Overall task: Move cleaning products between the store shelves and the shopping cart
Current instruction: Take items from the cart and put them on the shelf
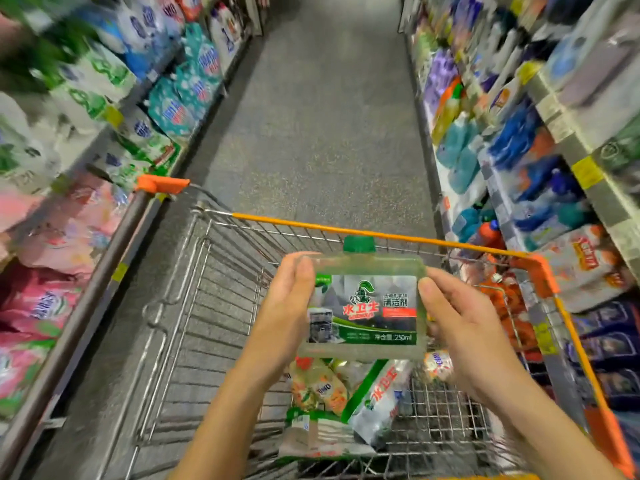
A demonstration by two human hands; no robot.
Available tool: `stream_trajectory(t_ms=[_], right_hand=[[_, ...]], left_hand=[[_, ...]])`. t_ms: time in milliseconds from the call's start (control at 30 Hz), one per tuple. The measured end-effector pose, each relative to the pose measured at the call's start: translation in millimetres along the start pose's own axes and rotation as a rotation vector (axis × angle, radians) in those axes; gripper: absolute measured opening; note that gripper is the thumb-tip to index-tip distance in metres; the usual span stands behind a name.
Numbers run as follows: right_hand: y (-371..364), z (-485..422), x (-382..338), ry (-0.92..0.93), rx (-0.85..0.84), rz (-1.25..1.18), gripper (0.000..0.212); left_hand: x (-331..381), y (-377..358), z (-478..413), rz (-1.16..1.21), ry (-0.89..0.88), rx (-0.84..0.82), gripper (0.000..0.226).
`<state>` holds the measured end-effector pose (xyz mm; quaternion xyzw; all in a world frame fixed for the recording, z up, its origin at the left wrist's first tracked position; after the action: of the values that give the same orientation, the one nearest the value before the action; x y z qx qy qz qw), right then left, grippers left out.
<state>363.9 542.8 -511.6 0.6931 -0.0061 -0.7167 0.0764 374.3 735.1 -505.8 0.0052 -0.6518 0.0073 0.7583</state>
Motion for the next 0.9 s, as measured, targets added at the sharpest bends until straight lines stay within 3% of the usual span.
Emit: stream_trajectory(t_ms=[267,533,733,900], right_hand=[[33,35,-41,0.072,0.094,-0.032,0.025],[61,113,-87,0.133,0.344,-0.081,0.035],[65,204,-121,0.217,0.591,-0.021,0.030],[61,302,-147,0.268,0.787,0.099,0.032]], left_hand=[[48,-33,32,0.015,-0.142,-0.057,0.034],[82,-61,76,0.197,-0.142,-0.209,0.035],[109,-80,131,0.221,-0.224,-0.424,0.033],[115,-110,190,0.234,-0.218,-0.728,0.032]])
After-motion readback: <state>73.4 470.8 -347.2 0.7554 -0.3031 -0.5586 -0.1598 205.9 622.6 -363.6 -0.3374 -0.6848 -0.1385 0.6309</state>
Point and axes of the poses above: each hand's wrist, its own z-axis away from the middle knuckle, its own y-axis out of the back of the hand, x = y × z, the point moved 6 cm from there along -z, towards the middle knuckle, and after that the axes turned 7 degrees about z, right-handed, at the moved point
